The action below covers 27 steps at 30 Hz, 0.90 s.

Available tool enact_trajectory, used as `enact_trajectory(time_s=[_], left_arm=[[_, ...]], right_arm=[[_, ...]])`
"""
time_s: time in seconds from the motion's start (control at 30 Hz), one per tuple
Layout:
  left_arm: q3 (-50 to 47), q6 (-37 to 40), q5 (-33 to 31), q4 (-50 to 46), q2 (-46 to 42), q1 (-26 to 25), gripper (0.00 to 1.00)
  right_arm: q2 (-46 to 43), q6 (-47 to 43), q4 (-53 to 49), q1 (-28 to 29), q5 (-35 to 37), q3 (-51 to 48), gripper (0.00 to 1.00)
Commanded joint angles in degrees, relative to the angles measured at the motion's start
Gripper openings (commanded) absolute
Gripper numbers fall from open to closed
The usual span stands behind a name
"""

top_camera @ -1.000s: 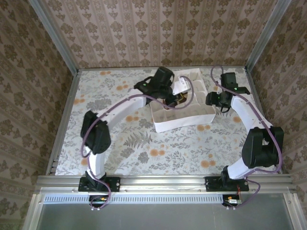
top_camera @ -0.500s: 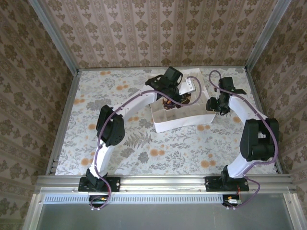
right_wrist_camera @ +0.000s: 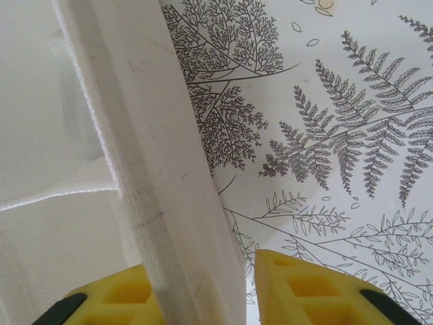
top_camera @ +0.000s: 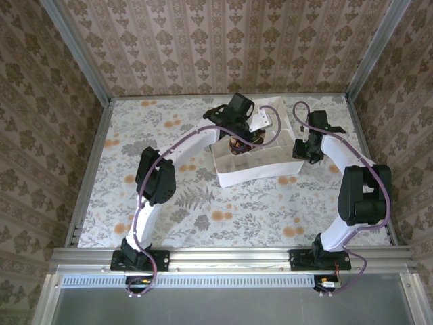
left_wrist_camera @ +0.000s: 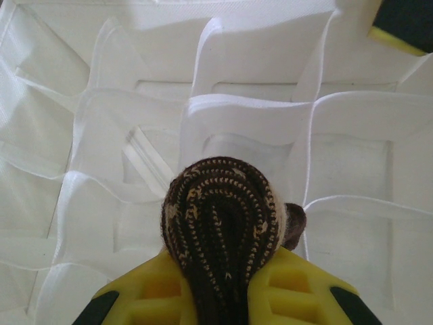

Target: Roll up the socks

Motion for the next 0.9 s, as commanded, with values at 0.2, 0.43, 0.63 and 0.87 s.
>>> enact_trajectory(time_s=[0.2,0.43,0.63,0.87], left_arm=[[-1.03,-1.51,0.55,1.10,3.88,0.20,0.00],[4.13,-1.15,-0.74,-0.01,9.42,-1.12,0.00],[8.30,-0.36,-1.80,-1.98,14.79,-1.96,0.00],[4.58,-0.92,-4.13,-0.67,16.18,-1.32,0.00]], right_arm=[[0.80,-0.21,0.78,-0.26,-1.32,-0.90,0.23],[0.89,-0.29,1.40,-0.17,-3.43,-1.50,0.19],[0.63,-0.21,1.75,-0.18,-3.97,-2.31,0.19],[0.62,-0.10,2.57,-0.17,-4.69,-2.58,0.18]])
